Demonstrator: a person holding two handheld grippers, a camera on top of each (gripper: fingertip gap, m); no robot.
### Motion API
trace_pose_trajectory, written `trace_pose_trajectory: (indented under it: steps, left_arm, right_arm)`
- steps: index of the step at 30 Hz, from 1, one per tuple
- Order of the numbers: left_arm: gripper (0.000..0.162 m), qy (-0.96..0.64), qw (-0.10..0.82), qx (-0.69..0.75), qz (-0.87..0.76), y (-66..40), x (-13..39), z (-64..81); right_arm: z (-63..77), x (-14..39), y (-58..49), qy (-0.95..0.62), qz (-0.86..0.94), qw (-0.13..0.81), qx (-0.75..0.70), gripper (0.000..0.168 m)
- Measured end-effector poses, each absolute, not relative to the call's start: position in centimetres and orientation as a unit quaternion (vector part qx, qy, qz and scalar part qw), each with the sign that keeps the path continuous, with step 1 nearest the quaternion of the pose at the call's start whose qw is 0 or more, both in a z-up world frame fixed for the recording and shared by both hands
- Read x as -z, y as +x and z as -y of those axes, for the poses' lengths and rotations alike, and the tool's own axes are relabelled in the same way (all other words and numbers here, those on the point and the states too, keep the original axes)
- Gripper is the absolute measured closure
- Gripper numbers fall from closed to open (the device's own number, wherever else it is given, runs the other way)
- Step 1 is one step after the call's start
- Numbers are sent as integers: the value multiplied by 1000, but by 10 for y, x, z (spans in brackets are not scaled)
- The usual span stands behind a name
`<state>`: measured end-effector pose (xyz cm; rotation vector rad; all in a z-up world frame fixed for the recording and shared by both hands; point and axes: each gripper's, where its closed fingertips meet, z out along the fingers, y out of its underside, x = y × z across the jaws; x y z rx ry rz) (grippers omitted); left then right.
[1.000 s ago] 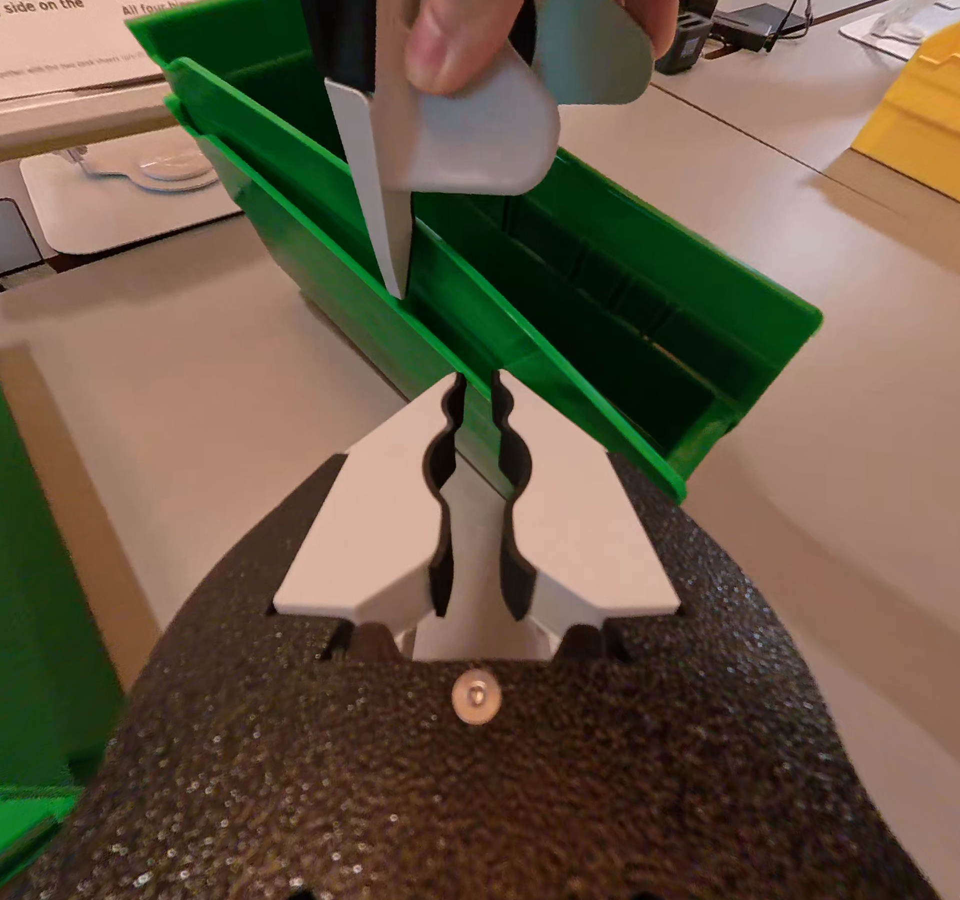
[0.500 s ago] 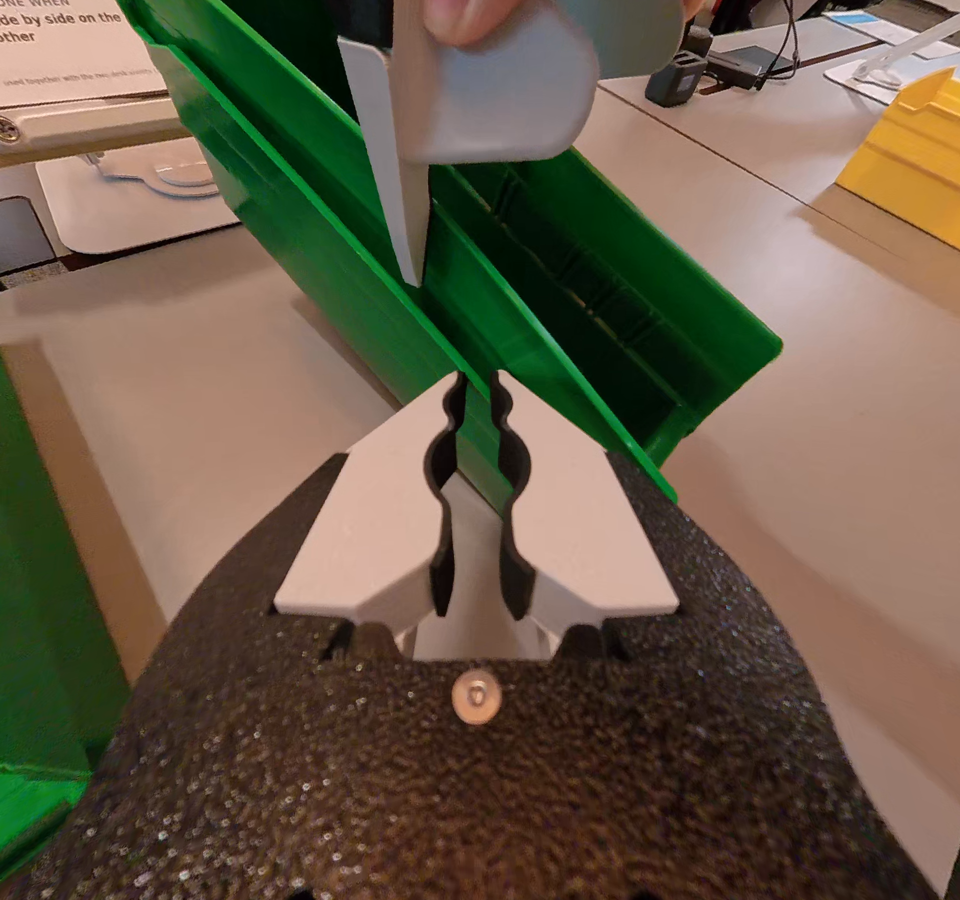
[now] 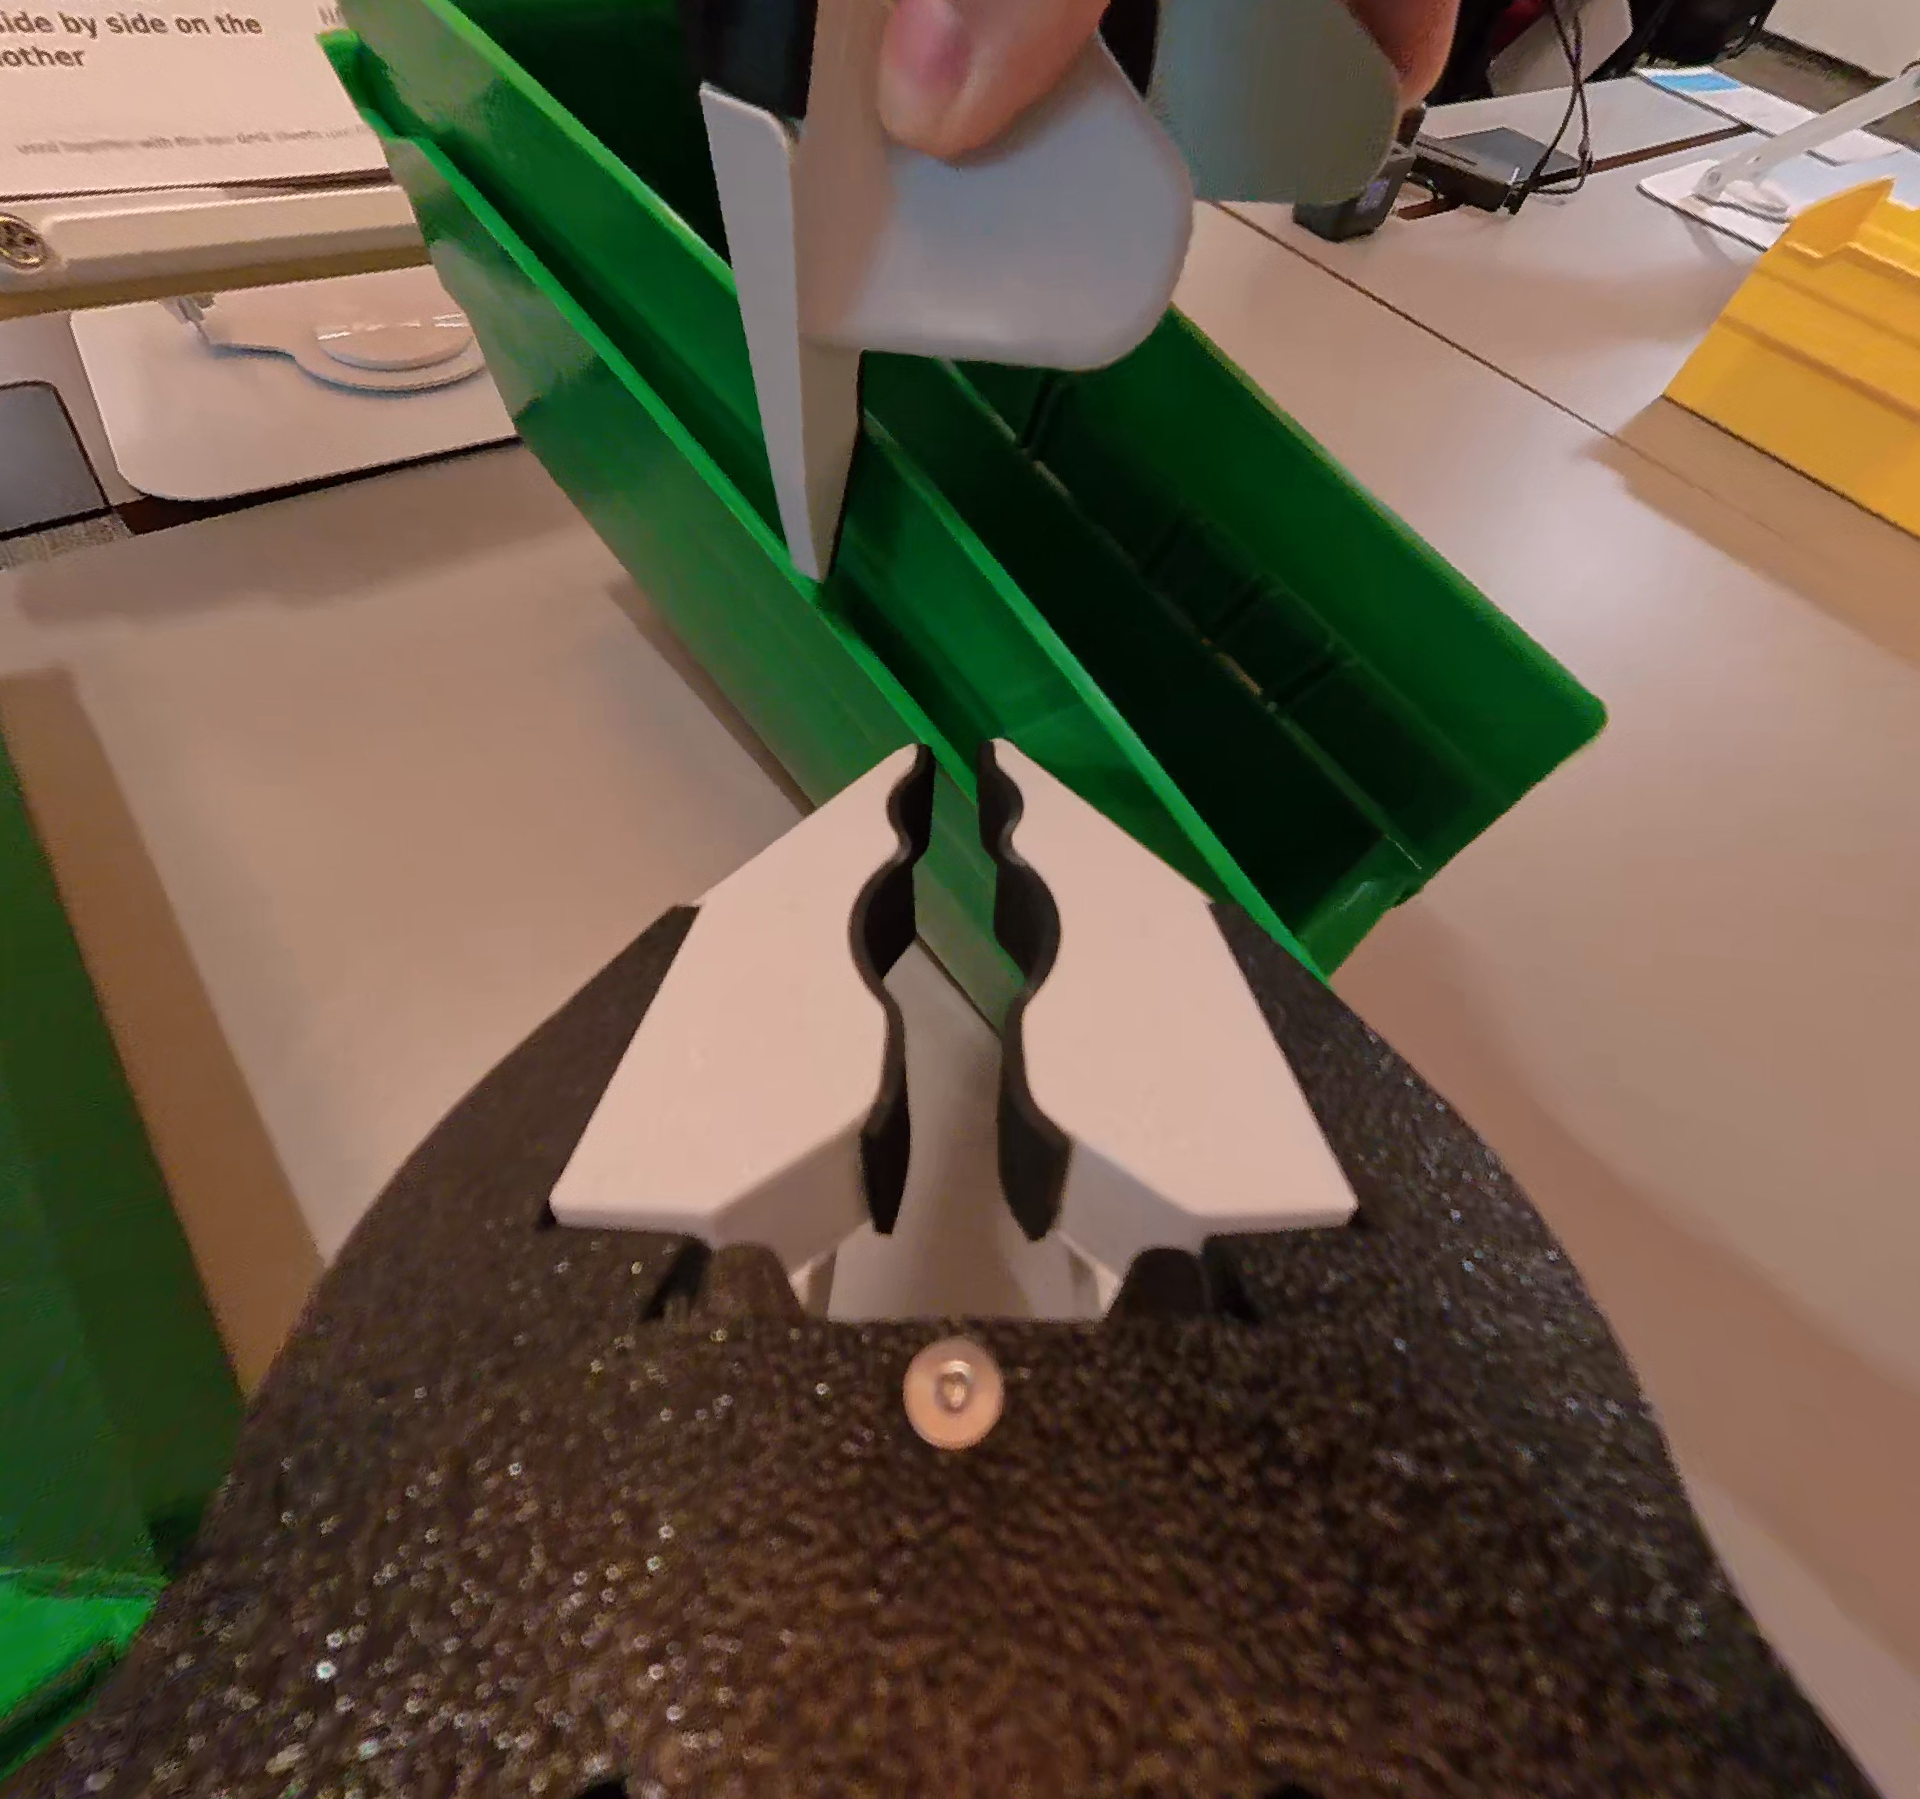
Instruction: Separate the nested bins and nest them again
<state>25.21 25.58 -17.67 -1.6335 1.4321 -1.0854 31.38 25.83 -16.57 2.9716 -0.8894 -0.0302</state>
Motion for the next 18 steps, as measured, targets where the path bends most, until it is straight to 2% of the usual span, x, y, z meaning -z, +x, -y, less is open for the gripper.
trace_pose_trajectory:
  steps: [6,13,18]
  left_arm:
    - [156,-646,334,413,-549,252,186,-258]
    - [156,-645,343,411,-546,256,186,-255]
    - [156,-641,350,409,-547,257,187,-255]
  right_arm:
    - [-264,187,319,950,311,-29,21,59]
    - [-246,189,315,944,328,-7,30,51]
    - [-244,189,313,945,325,-9,21,59]
